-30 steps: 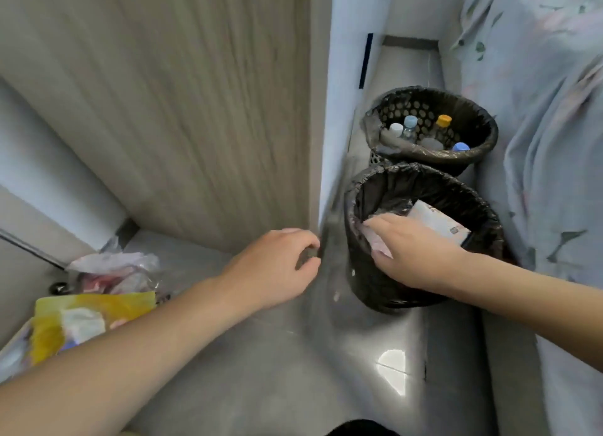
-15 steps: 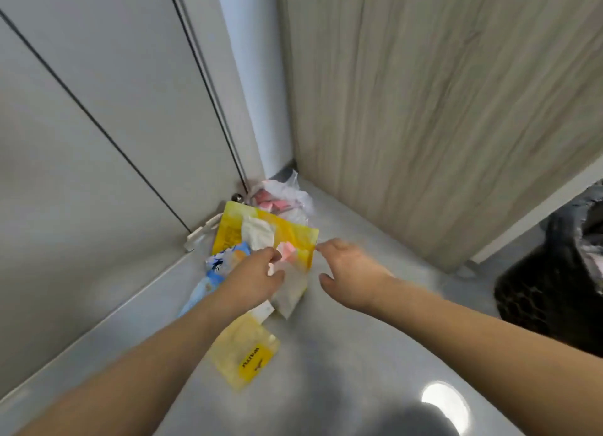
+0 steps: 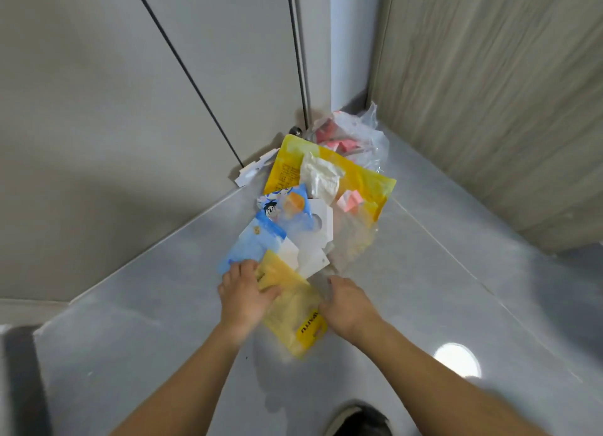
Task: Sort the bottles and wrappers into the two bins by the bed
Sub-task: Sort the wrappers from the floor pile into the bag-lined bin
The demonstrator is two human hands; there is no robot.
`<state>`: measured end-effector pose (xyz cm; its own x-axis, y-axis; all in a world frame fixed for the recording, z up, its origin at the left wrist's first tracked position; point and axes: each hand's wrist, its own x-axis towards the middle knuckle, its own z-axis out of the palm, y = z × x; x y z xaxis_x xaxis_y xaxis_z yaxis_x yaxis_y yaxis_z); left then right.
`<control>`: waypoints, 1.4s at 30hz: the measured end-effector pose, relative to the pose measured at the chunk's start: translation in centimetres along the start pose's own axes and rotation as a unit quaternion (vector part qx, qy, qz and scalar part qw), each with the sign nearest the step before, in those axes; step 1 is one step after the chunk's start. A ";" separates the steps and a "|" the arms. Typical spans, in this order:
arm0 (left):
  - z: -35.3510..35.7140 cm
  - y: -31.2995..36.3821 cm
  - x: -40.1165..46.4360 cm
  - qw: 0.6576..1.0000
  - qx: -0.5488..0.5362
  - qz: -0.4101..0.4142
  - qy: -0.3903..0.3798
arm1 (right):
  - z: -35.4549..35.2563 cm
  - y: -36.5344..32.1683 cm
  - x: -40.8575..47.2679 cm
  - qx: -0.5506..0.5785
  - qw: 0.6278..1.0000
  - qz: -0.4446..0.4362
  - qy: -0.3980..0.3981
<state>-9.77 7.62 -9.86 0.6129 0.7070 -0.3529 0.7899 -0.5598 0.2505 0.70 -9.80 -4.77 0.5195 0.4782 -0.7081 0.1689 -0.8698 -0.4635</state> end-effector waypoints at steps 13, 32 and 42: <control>-1.7 0.2 3.1 0.976 -0.191 -0.092 0.045 | -2.4 2.5 -0.1 0.017 0.999 -0.033 0.028; -11.5 13.2 -2.3 0.925 -0.342 0.096 -0.136 | -21.4 3.6 -10.6 -0.062 0.993 -0.042 0.090; -15.0 33.2 -9.7 0.882 -0.135 0.347 -0.288 | -32.3 14.2 -26.2 0.001 0.973 0.076 0.219</control>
<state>10.75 -11.36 15.36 0.9004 -0.1453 -0.4101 0.2525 -0.5930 0.7646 16.50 -38.59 24.41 0.8460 0.2456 -0.4732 0.0603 -0.9260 -0.3727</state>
